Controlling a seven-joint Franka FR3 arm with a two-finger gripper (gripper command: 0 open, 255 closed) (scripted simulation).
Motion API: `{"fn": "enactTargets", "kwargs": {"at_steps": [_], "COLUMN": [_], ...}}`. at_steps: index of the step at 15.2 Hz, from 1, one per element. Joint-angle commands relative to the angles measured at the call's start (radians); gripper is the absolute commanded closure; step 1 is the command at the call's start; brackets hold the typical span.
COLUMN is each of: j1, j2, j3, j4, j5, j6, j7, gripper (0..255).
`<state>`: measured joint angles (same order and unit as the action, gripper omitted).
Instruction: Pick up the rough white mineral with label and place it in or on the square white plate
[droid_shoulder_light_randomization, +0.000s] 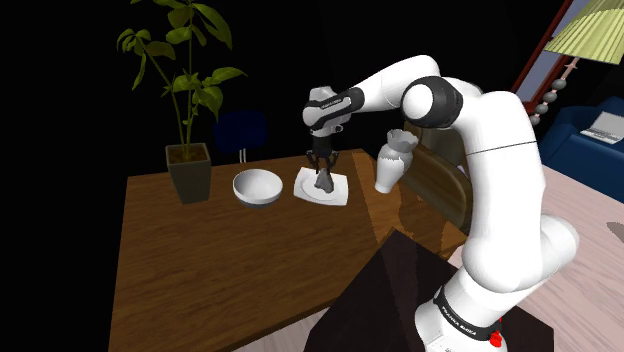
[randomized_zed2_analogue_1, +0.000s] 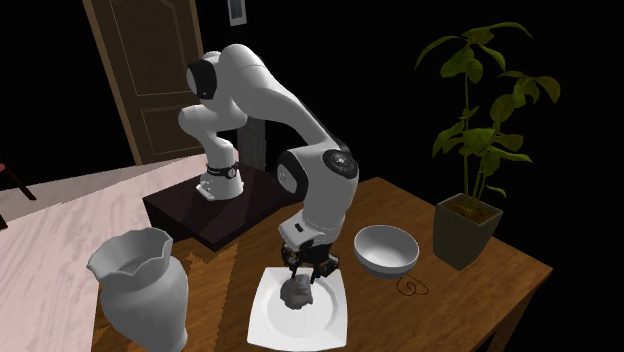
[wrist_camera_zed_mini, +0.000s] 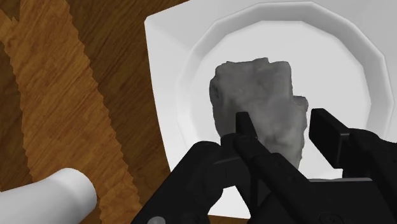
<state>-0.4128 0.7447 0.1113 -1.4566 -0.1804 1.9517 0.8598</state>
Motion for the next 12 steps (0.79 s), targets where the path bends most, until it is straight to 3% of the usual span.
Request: {"fn": "enactTargets", "kwargs": {"at_steps": [1, 8, 9, 12], "j1": [0.004, 0.003, 0.004, 0.008], "j2": [0.027, 0.027, 0.033, 0.029], "j3": [0.003, 0.005, 0.005, 0.007], "j4": [-0.009, -0.009, 0.003, -0.008], "j5": [0.001, 0.000, 0.000, 0.001], "j6": [0.017, 0.017, 0.011, 0.017], "j7": [0.003, 0.004, 0.003, 0.010], "gripper": [255, 255, 0, 0]}}
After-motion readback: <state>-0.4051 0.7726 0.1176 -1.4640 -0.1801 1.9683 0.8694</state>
